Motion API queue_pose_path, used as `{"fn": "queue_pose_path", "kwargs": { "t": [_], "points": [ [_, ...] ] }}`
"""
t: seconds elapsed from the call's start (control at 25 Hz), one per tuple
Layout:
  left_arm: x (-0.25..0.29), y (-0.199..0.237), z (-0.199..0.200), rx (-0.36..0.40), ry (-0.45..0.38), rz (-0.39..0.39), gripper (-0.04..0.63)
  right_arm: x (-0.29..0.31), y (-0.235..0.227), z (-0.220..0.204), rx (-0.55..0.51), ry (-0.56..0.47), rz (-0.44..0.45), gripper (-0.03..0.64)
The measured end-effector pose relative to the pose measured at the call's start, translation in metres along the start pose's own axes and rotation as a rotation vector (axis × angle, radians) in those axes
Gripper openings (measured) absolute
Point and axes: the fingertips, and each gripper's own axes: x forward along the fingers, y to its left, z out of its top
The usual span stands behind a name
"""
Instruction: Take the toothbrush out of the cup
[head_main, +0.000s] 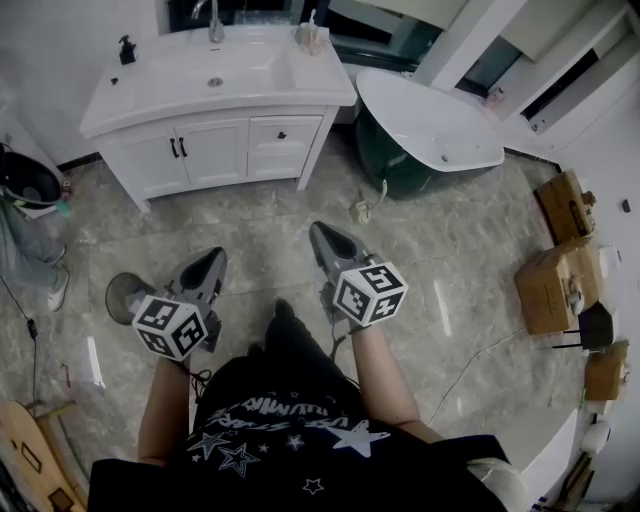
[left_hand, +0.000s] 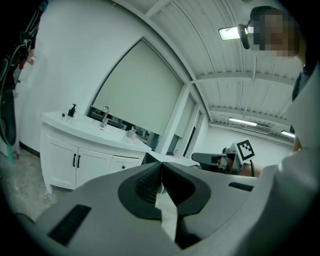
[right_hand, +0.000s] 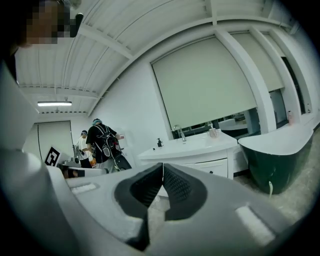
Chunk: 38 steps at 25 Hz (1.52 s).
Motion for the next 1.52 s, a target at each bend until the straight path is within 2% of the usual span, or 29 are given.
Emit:
{"fn": "queue_pose_path", "kwargs": {
  "t": [0.36,0.64,0.92,1.16,1.52],
  "points": [
    [0.029,0.017,0.002,-0.009,0.025,0.030,0.009,0.028,-0.040,-0.007,0.018,0.033,-0.031,0.002],
    [0.094,0.059,0.024,0.003,0.032,0.088,0.009,0.086,-0.099,0.004,0.038,0.059,-0.005,0.003],
    [0.186,0.090,0.073,0.019,0.014,0.099,0.009,0.150,-0.176,0.047,0.028,0.060,0.008,0.003],
    [0.242,0.101,0.090,0.022,0.032,0.110,0.009,0.189,-0.224,0.077,0.018,0.067,0.024,0.003],
    [0.305,0.122,0.110,-0.001,0.025,0.158,0.009,0.235,-0.278,0.093,0.040,0.090,0.058,0.003]
  ]
}}
